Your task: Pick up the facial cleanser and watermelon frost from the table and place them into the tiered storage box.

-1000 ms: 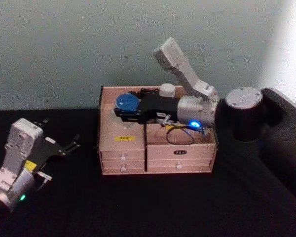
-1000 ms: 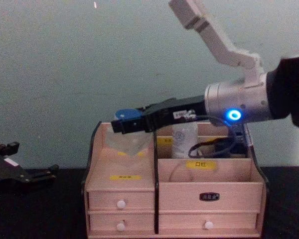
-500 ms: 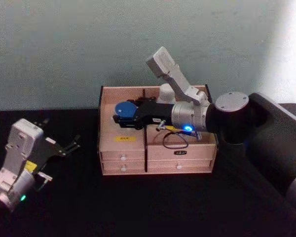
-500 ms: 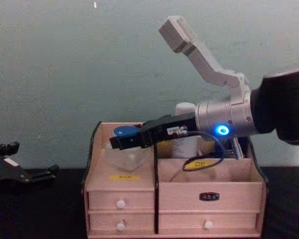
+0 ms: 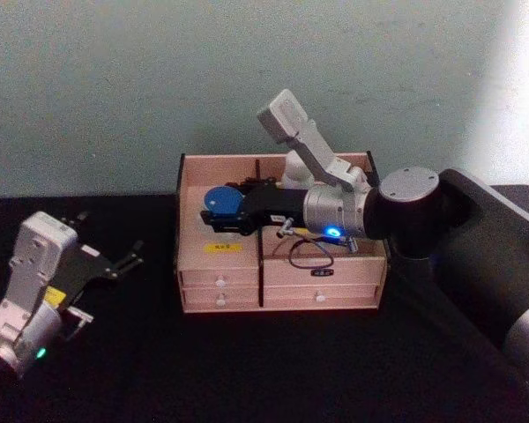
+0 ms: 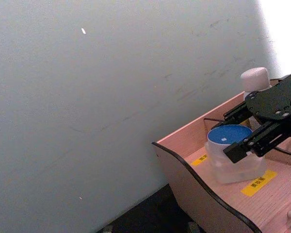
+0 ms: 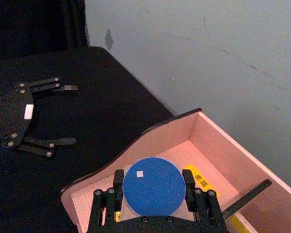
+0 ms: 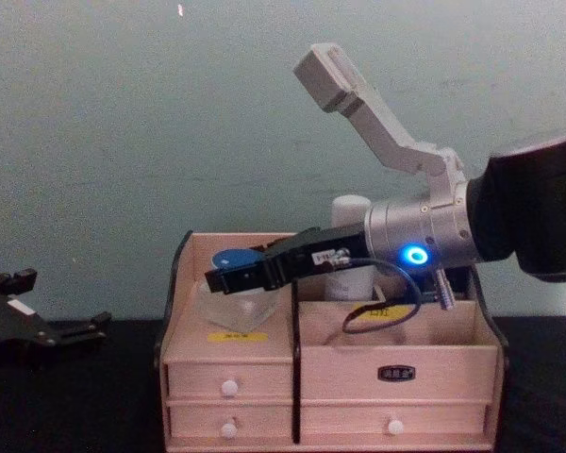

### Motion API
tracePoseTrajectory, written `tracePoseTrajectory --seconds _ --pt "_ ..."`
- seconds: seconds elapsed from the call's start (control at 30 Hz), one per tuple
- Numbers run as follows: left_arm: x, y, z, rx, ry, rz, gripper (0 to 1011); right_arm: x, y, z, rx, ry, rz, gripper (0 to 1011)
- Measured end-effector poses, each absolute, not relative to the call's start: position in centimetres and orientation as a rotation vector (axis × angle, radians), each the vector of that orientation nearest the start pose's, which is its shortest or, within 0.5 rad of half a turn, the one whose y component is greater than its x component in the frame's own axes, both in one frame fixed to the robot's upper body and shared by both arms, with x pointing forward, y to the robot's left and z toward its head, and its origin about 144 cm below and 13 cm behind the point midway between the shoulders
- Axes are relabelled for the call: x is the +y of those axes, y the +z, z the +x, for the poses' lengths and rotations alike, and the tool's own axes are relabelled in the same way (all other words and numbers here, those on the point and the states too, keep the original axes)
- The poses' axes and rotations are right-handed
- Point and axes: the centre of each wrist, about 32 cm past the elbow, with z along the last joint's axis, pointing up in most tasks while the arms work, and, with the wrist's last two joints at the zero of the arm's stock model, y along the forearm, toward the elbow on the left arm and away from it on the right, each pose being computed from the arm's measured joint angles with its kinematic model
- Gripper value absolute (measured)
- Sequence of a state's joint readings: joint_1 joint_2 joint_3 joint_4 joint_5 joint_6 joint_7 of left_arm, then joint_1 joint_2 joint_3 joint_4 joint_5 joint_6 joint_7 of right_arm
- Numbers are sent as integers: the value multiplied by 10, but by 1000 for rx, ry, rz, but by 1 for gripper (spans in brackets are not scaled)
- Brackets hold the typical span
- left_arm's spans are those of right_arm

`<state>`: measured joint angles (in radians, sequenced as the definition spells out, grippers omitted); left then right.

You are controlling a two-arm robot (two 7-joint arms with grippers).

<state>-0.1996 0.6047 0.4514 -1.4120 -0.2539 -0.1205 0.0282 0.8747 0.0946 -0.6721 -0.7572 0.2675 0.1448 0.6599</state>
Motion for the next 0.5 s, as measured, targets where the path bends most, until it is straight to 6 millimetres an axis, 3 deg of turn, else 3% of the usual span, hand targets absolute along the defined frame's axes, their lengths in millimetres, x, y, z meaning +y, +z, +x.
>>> tracePoseTrajectory --seconds 0.27,0.5 --pt "310 1140 489 -285 1248 304 1001 -140 1227 655 8 -549 -368 721" --pt "310 1140 489 -285 1248 304 1001 -141 1227 655 10 -549 -371 878"
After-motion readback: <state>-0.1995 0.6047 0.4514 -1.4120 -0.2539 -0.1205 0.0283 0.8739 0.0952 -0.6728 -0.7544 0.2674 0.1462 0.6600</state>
